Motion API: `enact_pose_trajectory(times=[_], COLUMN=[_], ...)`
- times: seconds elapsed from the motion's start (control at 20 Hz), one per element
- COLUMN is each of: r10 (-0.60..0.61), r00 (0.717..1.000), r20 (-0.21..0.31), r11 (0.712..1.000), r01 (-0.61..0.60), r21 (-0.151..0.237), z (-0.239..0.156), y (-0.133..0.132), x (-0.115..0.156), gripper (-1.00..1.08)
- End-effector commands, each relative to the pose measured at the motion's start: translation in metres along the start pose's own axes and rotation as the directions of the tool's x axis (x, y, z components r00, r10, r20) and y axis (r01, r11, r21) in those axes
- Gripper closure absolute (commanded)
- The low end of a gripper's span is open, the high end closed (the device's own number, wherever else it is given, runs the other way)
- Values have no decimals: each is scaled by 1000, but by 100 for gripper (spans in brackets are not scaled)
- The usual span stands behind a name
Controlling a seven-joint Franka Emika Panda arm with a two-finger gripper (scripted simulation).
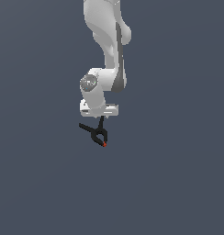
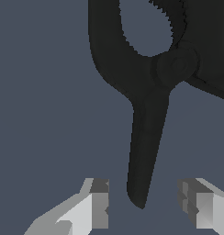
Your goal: Pick up the object and move it to a goal position.
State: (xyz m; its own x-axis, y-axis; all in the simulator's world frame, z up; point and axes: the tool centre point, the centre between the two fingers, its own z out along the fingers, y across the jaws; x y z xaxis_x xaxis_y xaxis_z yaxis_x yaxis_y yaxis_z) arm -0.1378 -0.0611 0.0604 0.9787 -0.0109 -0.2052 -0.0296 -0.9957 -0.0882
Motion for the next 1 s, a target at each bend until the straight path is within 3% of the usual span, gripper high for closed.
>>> enact_pose_trajectory(times=[0.0,0.95], r10=[0,1], r00=[1000,1000], r20=[11,19], r11=[1000,1000], r01=[0,-1], r21=[9,15], z=[8,43], y=[2,4], x=[-9,-17], gripper=[-20,-20])
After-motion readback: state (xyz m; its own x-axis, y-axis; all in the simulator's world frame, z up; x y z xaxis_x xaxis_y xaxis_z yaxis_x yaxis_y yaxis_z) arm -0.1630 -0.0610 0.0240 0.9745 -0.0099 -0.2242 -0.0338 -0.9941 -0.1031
